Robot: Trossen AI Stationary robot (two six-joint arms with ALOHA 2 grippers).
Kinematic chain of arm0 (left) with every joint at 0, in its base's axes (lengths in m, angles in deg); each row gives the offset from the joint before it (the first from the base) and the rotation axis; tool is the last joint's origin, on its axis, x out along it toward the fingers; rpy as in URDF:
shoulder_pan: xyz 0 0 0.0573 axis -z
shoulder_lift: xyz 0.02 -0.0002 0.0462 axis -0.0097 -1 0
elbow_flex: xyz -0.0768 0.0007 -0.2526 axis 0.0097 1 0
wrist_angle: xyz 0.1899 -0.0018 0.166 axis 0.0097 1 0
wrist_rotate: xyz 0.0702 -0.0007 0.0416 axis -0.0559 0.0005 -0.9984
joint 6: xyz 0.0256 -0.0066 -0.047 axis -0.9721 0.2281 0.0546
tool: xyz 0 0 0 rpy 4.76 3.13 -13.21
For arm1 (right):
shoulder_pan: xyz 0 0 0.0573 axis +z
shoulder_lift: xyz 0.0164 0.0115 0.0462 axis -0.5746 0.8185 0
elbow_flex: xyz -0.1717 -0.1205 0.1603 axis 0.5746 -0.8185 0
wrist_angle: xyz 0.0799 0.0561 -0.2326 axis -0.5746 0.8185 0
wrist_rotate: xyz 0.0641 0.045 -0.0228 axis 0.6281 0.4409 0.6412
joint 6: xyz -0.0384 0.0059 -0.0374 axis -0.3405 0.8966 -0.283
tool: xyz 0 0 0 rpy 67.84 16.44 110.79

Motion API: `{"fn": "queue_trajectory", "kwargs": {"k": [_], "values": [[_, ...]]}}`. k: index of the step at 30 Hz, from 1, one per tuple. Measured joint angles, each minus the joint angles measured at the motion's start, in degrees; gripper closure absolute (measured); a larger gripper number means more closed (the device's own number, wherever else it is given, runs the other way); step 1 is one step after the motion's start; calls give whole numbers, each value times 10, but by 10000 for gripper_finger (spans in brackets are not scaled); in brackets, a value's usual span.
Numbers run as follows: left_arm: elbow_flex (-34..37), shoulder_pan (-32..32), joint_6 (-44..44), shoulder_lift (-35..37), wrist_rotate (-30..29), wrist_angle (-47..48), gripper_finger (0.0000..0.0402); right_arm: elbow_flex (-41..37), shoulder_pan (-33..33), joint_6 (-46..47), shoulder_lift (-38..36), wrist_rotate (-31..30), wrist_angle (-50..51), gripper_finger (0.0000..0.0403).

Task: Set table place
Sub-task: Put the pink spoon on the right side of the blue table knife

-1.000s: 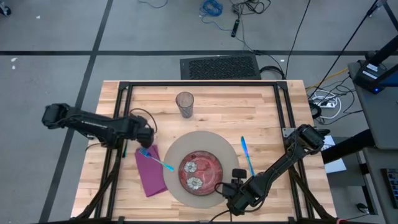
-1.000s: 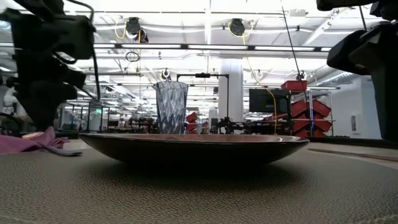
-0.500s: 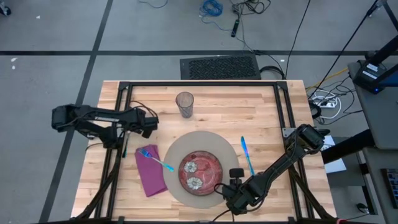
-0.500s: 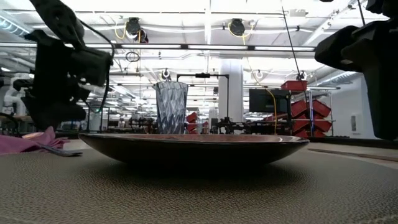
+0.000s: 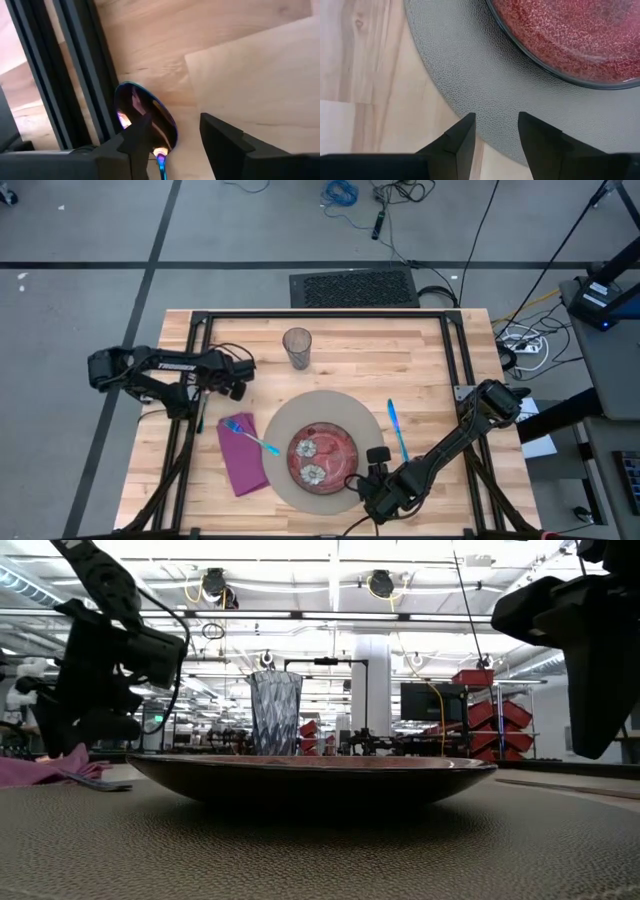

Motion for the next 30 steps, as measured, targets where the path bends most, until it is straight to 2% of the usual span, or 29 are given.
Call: {"fn": "queue_trajectory", "kwargs": {"k": [4, 18, 30], "values": [[0, -15, 0, 0, -15, 0, 269, 0, 1, -2, 0, 0, 0, 266], [14, -18, -3, -2, -19, -10, 392, 0, 5, 5, 0, -1, -3, 266], [4, 7, -20, -38, -7, -27, 401, 0, 9, 7, 0, -1, -15, 266]]}}
